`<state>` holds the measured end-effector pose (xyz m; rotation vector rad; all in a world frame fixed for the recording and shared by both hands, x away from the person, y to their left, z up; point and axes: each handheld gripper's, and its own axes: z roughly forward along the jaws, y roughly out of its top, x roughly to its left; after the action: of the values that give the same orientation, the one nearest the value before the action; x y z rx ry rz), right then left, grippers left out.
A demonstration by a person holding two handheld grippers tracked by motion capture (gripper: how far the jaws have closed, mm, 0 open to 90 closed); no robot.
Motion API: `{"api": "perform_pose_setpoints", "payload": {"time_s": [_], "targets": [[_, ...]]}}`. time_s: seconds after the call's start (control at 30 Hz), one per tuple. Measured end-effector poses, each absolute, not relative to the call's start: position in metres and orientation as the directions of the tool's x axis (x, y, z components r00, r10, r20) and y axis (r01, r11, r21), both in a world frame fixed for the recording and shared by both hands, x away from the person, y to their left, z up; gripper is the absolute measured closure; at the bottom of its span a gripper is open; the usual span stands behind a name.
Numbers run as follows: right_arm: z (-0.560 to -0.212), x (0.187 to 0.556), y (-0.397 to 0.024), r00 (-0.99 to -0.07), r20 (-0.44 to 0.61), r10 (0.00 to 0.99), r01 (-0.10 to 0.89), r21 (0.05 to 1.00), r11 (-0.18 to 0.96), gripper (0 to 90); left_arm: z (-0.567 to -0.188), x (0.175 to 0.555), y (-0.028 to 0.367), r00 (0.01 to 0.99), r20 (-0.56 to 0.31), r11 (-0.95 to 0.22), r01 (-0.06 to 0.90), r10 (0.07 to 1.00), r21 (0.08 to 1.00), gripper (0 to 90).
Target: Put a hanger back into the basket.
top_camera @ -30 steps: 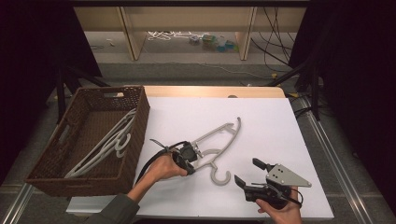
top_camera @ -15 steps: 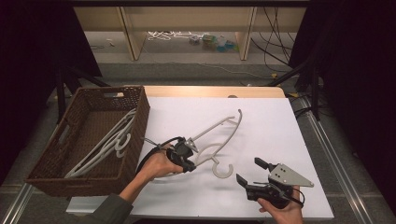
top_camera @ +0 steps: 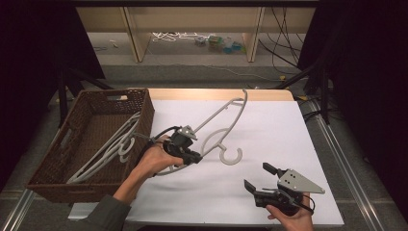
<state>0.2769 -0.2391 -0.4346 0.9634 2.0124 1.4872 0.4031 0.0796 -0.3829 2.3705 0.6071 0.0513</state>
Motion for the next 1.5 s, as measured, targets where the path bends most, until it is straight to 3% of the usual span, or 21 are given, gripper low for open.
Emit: {"api": "perform_pose_setpoints", "payload": {"time_s": [0.3, 0.67, 0.87, 1.2, 1.5], "targets": [[-0.434, 0.277, -0.239, -0.650, 0.042, 0.759, 0.260, 0.951, 0.169, 16.2, -0.353, 0.402, 0.091, 0.867, -0.173, -0.557, 0.441, 0.467, 0.704, 81.8], [-0.435, 0.277, -0.238, -0.654, 0.045, 0.755, 0.262, 0.950, 0.170, 16.2, -0.317, 0.400, 0.111, 0.857, -0.133, -0.518, 0.417, 0.498, 0.747, 81.7], [-0.435, 0.277, -0.238, -0.649, 0.037, 0.760, 0.254, 0.952, 0.170, 16.2, -0.297, 0.399, 0.121, 0.859, -0.163, -0.478, 0.417, 0.485, 0.773, 81.8], [-0.434, 0.277, -0.238, -0.650, 0.038, 0.759, 0.262, 0.949, 0.177, 16.2, -0.265, 0.389, 0.169, 0.831, -0.148, -0.442, 0.426, 0.537, 0.790, 81.8], [-0.435, 0.277, -0.237, -0.647, 0.034, 0.762, 0.258, 0.950, 0.176, 16.2, -0.270, 0.383, 0.221, 0.777, -0.138, -0.420, 0.470, 0.614, 0.776, 81.8]]}}
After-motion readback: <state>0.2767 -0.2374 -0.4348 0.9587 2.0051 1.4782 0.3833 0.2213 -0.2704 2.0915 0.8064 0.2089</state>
